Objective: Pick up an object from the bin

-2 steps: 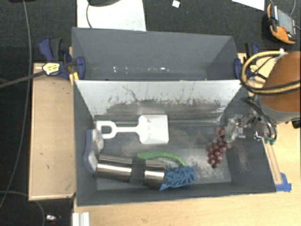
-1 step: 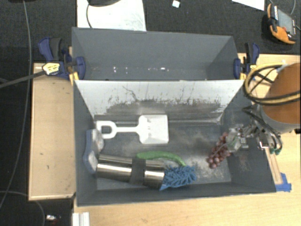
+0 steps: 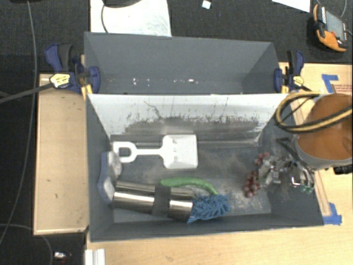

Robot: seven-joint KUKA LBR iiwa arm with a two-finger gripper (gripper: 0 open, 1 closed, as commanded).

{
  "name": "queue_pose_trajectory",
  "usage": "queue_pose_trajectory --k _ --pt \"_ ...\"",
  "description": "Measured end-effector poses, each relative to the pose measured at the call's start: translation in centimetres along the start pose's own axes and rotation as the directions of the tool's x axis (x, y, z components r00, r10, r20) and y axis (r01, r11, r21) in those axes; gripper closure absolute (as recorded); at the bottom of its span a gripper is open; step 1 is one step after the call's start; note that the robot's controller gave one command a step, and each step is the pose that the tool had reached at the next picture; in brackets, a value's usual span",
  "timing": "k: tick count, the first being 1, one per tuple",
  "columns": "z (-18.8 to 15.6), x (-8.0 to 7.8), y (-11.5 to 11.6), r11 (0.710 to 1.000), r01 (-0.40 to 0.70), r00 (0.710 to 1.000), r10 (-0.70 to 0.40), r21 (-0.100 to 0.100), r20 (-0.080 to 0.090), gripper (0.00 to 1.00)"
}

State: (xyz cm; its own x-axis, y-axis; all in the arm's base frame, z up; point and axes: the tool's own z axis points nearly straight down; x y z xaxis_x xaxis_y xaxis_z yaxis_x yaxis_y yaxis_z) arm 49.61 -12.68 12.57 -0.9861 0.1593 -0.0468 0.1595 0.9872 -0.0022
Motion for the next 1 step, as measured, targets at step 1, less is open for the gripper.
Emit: queue_pose_trajectory --k 1 --pt "1.37 0.26 0.25 0.988 0.152 0.988 -0.152 0.001 0.001 1.00"
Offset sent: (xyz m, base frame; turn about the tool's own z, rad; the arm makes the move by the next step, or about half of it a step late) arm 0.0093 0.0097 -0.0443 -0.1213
